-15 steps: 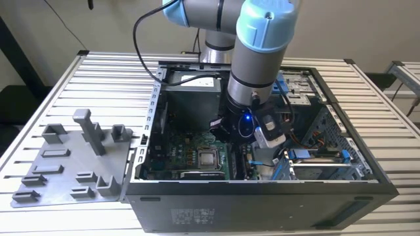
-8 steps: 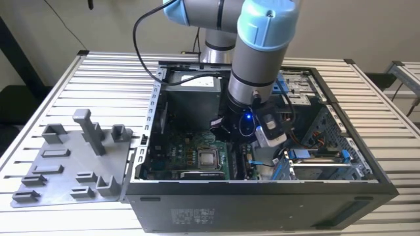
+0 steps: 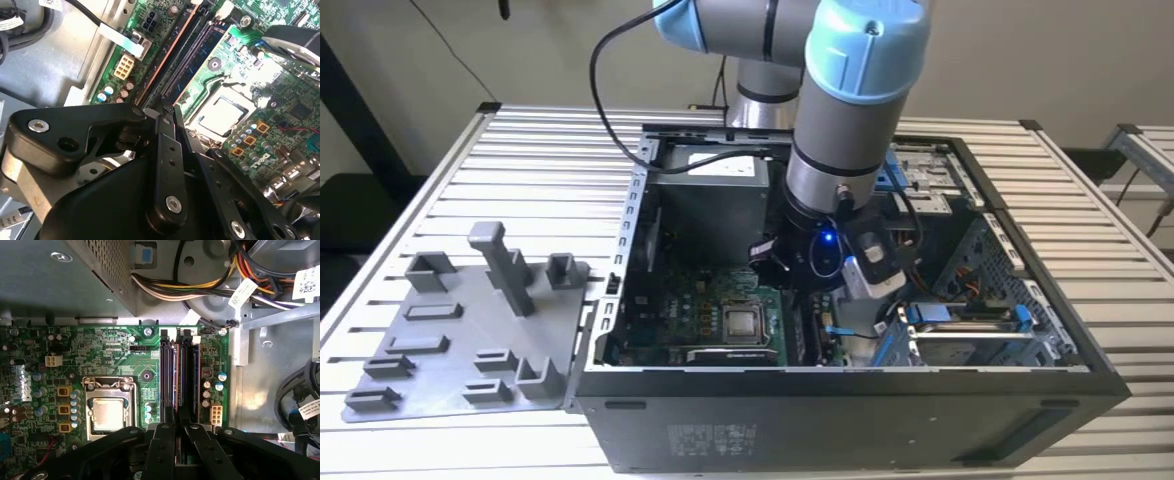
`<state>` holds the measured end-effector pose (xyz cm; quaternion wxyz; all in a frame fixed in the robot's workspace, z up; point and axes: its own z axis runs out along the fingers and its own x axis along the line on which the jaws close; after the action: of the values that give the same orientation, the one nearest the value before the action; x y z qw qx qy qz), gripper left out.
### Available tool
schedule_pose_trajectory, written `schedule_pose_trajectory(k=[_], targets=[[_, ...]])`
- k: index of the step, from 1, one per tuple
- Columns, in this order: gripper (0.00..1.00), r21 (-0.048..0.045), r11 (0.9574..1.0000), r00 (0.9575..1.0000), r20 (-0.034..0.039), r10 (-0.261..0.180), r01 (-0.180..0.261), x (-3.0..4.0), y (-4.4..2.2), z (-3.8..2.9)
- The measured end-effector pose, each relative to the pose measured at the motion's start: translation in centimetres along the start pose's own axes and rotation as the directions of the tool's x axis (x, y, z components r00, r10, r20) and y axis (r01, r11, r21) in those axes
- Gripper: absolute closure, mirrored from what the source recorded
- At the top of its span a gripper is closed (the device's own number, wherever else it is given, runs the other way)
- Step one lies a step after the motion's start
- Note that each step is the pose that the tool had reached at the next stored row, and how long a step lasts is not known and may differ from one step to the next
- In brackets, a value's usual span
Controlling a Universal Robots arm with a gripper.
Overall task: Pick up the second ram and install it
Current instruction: 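Insert the second ram into the second slot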
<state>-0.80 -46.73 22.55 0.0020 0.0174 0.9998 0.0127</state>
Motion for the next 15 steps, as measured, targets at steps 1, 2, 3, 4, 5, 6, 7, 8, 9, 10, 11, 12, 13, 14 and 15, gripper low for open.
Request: schedule_pose_trajectory(k=[1, 2, 3, 4, 5, 6, 7, 8, 9, 10, 11, 12, 13, 14, 15], targets=[[0.86, 0.0000, 1.0000, 1.0000, 0.0000, 0.000, 0.000, 0.00, 0.00, 0.00], [0.86, 0.0002, 1.0000, 1.0000, -0.0001, 0.000, 0.000, 0.00, 0.00, 0.00], [0.86, 0.0000, 1.0000, 1.0000, 0.0000, 0.000, 0.000, 0.00, 0.00, 0.04], [0.86, 0.0001, 1.0000, 1.0000, -0.0001, 0.000, 0.000, -0.01, 0.00, 0.06], [0.86, 0.0003, 1.0000, 1.0000, -0.0001, 0.000, 0.000, 0.00, 0.00, 0.06], [0.86, 0.0003, 1.0000, 1.0000, -0.0001, 0.000, 0.000, -0.01, -0.01, 0.06], [0.86, 0.0001, 1.0000, 1.0000, -0.0001, 0.000, 0.000, 0.00, 0.00, 0.09], [0.86, 0.0000, 1.0000, 1.0000, 0.0000, 0.000, 0.000, 0.00, 0.00, 0.10], [0.86, 0.0000, 1.0000, 1.0000, 0.0000, 0.000, 0.000, 0.00, 0.00, 0.11], [0.86, -0.0003, 1.0000, 1.0000, 0.0000, 0.000, 0.000, 0.00, 0.00, 0.14], [0.86, -0.0004, 1.0000, 1.0000, 0.0000, 0.000, 0.000, 0.02, 0.00, 0.15], [0.86, -0.0004, 1.0000, 1.0000, -0.0001, 0.000, 0.000, 0.03, -0.01, 0.15], [0.86, -0.0005, 1.0000, 1.0000, -0.0001, 0.000, 0.000, 0.06, -0.01, 0.15], [0.86, -0.0008, 1.0000, 1.0000, 0.0000, 0.000, 0.000, 0.06, -0.01, 0.18], [0.86, -0.0007, 1.0000, 1.0000, -0.0001, 0.000, 0.000, 0.06, -0.01, 0.19]])
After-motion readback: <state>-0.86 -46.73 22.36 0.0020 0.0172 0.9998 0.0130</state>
